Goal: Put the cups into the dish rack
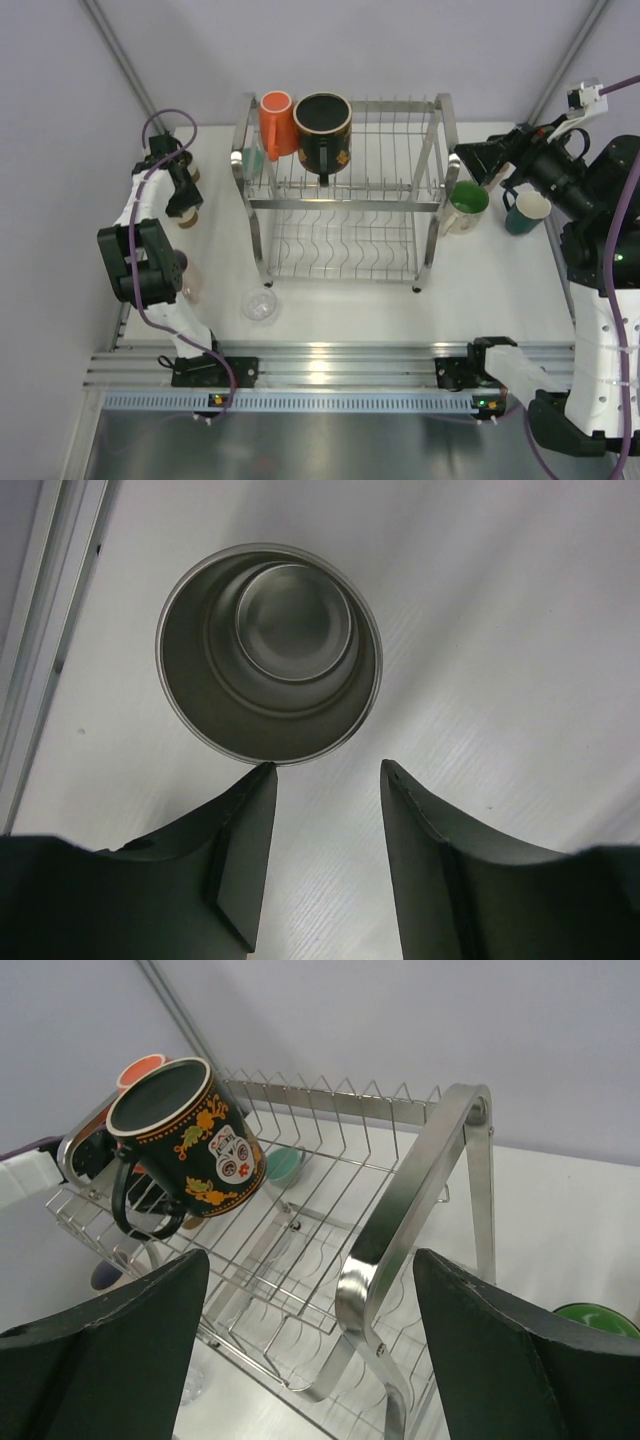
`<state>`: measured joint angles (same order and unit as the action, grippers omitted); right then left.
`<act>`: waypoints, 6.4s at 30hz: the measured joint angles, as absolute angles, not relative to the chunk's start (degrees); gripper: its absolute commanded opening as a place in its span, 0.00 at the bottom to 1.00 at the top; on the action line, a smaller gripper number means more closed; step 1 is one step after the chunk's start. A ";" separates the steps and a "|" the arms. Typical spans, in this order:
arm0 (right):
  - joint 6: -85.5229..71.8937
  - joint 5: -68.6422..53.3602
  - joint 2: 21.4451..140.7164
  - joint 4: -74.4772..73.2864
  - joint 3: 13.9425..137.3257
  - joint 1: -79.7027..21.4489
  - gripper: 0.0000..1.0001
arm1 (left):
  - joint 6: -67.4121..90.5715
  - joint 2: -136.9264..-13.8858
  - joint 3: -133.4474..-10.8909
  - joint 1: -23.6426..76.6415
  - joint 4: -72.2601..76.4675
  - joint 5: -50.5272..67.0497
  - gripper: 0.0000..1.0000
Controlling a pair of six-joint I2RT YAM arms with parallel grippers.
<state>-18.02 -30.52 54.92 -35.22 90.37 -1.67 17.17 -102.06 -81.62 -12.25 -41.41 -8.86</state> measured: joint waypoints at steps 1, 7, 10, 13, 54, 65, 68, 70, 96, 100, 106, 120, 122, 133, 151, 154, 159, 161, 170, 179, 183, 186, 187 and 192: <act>-18.00 -30.70 54.92 -35.22 90.39 -1.78 0.83 | 16.78 -102.59 -82.17 -12.25 -41.15 -8.86 0.50; -18.00 -31.55 55.46 -35.22 90.45 -2.74 0.83 | 16.03 -104.12 -84.23 -12.23 -40.77 -7.90 0.51; -18.02 -31.62 55.68 -35.22 90.48 -3.01 0.83 | 16.21 -103.98 -84.23 -12.23 -40.80 -6.52 0.53; -18.02 -31.62 55.72 -35.20 90.48 -3.01 0.83 | 16.36 -103.57 -84.71 -12.19 -41.19 -5.13 0.55; -24.08 -30.96 57.74 -26.50 90.30 -5.48 0.84 | 21.06 -97.19 -101.89 -12.91 -42.54 -2.26 0.00; -34.22 -38.63 58.26 0.30 87.09 -5.54 0.89 | 47.46 -67.55 -100.79 -12.97 -7.84 22.35 0.00; -37.15 -40.29 60.95 7.05 88.47 -5.76 0.91 | 58.33 -66.08 -97.56 -12.71 7.86 27.79 0.00; -39.03 -40.66 62.52 10.90 88.62 -6.52 0.92 | 64.97 -66.22 -94.28 -11.20 17.76 29.52 0.00; -25.98 -33.39 73.89 20.73 95.00 -33.26 0.99 | 73.36 -75.35 -87.46 29.89 50.98 32.14 0.00; -24.69 -33.19 74.22 21.78 95.44 -35.29 0.99 | 73.65 -76.86 -87.24 31.57 52.82 32.14 0.00; -20.91 -32.53 74.30 23.29 95.61 -38.81 0.94 | 73.69 -77.56 -86.21 32.38 53.34 31.94 0.00; -19.14 -28.49 73.43 30.98 91.50 -40.03 0.49 | 76.05 -78.91 -84.49 33.95 59.59 30.57 0.00; -19.11 -28.29 73.43 31.14 91.48 -40.05 0.35 | 76.47 -79.20 -84.49 34.13 60.23 30.35 0.02; -18.87 -25.36 69.23 32.05 86.85 -40.40 0.00 | 76.44 -79.31 -82.56 34.54 60.40 29.91 0.65; -5.41 2.92 72.36 -19.44 115.09 -40.51 0.00 | 53.69 -68.29 -85.60 34.61 21.71 19.46 0.98; -4.25 6.59 74.56 -25.23 116.05 -40.51 0.00 | 47.48 -67.75 -89.80 34.61 11.42 15.81 0.98; -4.03 10.52 80.64 -31.64 115.74 -40.49 0.00 | 38.35 -65.39 -92.09 34.61 -4.01 6.98 0.98; -4.05 11.16 82.76 -33.39 114.87 -40.49 0.00 | 35.29 -63.66 -92.05 34.61 -8.95 2.96 0.98; -4.08 15.42 85.27 -37.60 111.31 -40.45 0.00 | 27.51 -55.09 -91.29 34.59 -19.97 -11.73 0.98; -5.19 16.86 84.86 -38.30 106.80 -40.45 0.11 | 25.34 -55.70 -91.29 34.59 -24.47 -17.32 0.98; -5.15 16.93 84.77 -38.76 106.04 -40.45 0.36 | 25.17 -56.71 -91.22 34.59 -26.63 -20.12 0.98; -5.10 16.88 84.60 -38.52 105.75 -40.45 0.48 | 25.06 -56.80 -91.22 34.59 -28.36 -22.50 0.98; -5.08 16.88 84.51 -38.57 105.73 -40.45 0.52 | 24.99 -56.80 -91.22 34.59 -28.80 -23.44 0.98; -5.08 16.62 83.92 -38.52 105.32 -40.32 0.64 | 24.75 -56.80 -91.22 34.59 -30.72 -26.33 0.98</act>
